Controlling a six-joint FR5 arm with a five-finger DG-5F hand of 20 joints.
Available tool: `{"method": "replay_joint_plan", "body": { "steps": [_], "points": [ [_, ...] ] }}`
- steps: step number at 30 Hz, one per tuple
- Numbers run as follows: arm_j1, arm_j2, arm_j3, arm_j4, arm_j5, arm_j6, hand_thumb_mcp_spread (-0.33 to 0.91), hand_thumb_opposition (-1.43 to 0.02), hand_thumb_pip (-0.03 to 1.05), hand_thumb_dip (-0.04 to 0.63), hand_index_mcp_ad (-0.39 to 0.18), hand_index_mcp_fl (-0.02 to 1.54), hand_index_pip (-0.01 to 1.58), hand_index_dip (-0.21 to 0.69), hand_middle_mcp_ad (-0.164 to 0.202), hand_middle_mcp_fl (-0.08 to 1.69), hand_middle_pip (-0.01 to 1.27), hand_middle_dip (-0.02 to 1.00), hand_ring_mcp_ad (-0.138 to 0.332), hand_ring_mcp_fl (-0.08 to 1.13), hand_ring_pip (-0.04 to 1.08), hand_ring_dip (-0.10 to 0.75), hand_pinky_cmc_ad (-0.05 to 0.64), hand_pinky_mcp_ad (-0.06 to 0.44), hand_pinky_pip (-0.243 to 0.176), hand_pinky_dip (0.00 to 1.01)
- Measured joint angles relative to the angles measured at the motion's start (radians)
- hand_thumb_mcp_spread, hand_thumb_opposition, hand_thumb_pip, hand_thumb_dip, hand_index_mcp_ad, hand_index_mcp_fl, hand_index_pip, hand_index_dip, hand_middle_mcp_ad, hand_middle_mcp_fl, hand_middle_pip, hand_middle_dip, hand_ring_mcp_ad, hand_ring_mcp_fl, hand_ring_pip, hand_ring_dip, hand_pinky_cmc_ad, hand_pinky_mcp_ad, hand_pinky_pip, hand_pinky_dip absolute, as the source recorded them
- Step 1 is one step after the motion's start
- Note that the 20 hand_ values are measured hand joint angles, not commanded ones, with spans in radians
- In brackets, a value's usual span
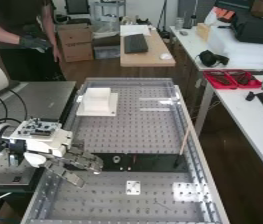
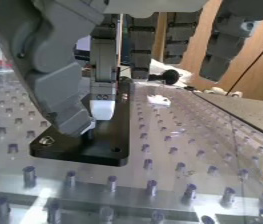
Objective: Grab the smaller nut and place it in the white container
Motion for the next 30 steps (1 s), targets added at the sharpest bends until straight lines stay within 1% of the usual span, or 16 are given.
{"method": "replay_joint_plan", "body": {
  "steps": [11, 15, 18, 21, 23, 30],
  "points": [
    [-0.004, -0.006, 0.001, 0.003, -0.01, -0.003, 0.42, -0.82, 0.72, 0.222, -0.11, 0.1, 1.55, 0.202, 0.059, 0.19, 0.12, 0.24, 0.126, 0.01, 0.1, 0.136, 0.349, 0.312, 0.051, 0.2],
    [-0.005, -0.008, 0.002, 0.002, -0.01, -0.004, 0.42, -0.82, 0.78, 0.22, -0.119, 0.1, 1.55, 0.202, 0.063, 0.19, 0.12, 0.24, 0.126, 0.01, 0.1, 0.136, 0.335, 0.312, 0.051, 0.2],
    [-0.006, -0.009, 0.003, 0.001, -0.011, -0.005, 0.42, -0.82, 0.78, 0.22, -0.119, 0.1, 1.55, 0.202, 0.063, 0.19, 0.11, 0.24, 0.131, 0.01, 0.1, 0.136, 0.335, 0.314, 0.051, 0.2],
    [-0.006, -0.011, 0.005, -0.001, -0.011, -0.003, 0.42, -0.81, 0.77, 0.22, -0.119, 0.09, 1.55, 0.202, 0.059, 0.19, 0.12, 0.24, 0.113, 0.01, 0.1, 0.136, 0.335, 0.302, 0.051, 0.2],
    [-0.006, -0.011, 0.005, -0.001, -0.01, -0.003, 0.42, -0.81, 0.77, 0.22, -0.119, 0.09, 1.55, 0.202, 0.059, 0.19, 0.12, 0.24, 0.113, 0.01, 0.1, 0.136, 0.335, 0.293, 0.051, 0.2],
    [-0.007, -0.009, 0.004, -0.003, -0.009, 0.003, 0.42, -0.82, 0.77, 0.22, -0.119, 0.09, 1.55, 0.202, 0.059, 0.19, 0.11, 0.24, 0.113, 0.01, 0.1, 0.136, 0.337, 0.293, 0.051, 0.2]
  ]
}}
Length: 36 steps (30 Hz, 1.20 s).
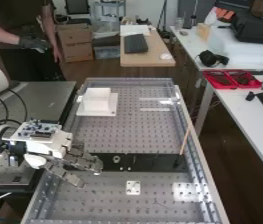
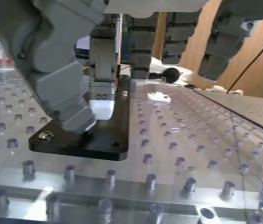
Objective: Grab the smaller nut and place it in the white container
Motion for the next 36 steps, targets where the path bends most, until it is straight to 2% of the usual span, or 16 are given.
{"method": "replay_joint_plan", "body": {
  "steps": [5, 31, 36],
  "points": [
    [-0.001, 0.003, -0.002, -0.002, -0.001, 0.002, 0.42, -0.82, 0.77, 0.237, -0.115, 0.09, 1.55, 0.202, 0.059, 0.19, 0.11, 0.24, 0.113, 0.01, 0.1, 0.136, 0.337, 0.293, 0.051, 0.2],
    [0.001, 0.0, -0.005, -0.002, 0.004, -0.002, 0.42, -0.82, 0.77, 0.237, -0.119, 0.08, 1.55, 0.185, 0.059, 0.19, 0.11, 0.24, 0.113, 0.01, 0.1, 0.136, 0.337, 0.293, 0.051, 0.2],
    [0.002, 0.0, -0.007, 0.0, 0.004, -0.006, 0.42, -0.82, 0.77, 0.237, -0.103, 0.09, 1.54, 0.171, 0.059, 0.19, 0.12, 0.24, 0.113, 0.01, 0.1, 0.136, 0.337, 0.297, 0.051, 0.2]
  ]
}}
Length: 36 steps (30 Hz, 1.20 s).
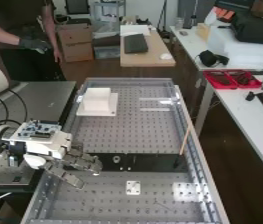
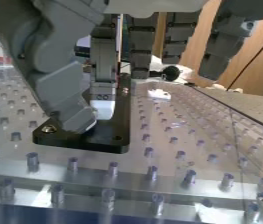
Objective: Grab the smaller nut and place it in the white container
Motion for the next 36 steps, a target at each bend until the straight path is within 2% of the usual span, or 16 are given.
{"method": "replay_joint_plan", "body": {
  "steps": [10, 24, 32, 36],
  "points": [
    [0.003, -0.003, -0.002, 0.007, 0.004, -0.003, 0.42, -0.81, 0.75, 0.237, -0.101, 0.11, 1.54, 0.171, 0.059, 0.18, 0.12, 0.24, 0.113, 0.01, 0.1, 0.136, 0.337, 0.293, 0.051, 0.2],
    [0.006, -0.001, 0.003, 0.004, 0.012, -0.001, 0.43, -0.85, 0.71, 0.244, -0.101, 0.23, 1.52, 0.164, 0.058, 0.2, 0.12, 0.24, 0.113, 0.02, 0.1, 0.136, 0.337, 0.293, 0.051, 0.2],
    [0.007, -0.002, 0.005, 0.002, 0.015, 0.002, 0.43, -0.85, 0.71, 0.25, -0.101, 0.23, 1.52, 0.164, 0.058, 0.22, 0.12, 0.25, 0.113, 0.03, 0.11, 0.138, 0.337, 0.293, 0.051, 0.19],
    [0.008, -0.003, 0.005, 0.003, 0.017, 0.006, 0.43, -0.85, 0.71, 0.25, -0.101, 0.24, 1.52, 0.164, 0.058, 0.22, 0.12, 0.25, 0.113, 0.03, 0.11, 0.138, 0.335, 0.293, 0.068, 0.2]
  ]
}}
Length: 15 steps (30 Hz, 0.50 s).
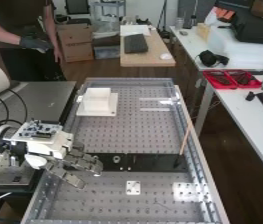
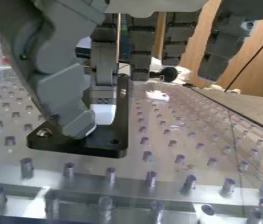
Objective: Grab the smaller nut and place it in the white container
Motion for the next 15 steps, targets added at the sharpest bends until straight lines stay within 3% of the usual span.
{"method": "replay_joint_plan", "body": {
  "steps": [15],
  "points": [
    [0.004, 0.001, 0.006, -0.006, -0.001, 0.003, 0.43, -0.86, 0.69, 0.25, -0.099, 0.27, 1.52, 0.164, 0.061, 0.22, 0.12, 0.25, 0.113, 0.03, 0.11, 0.138, 0.339, 0.293, 0.065, 0.2]
  ]
}}
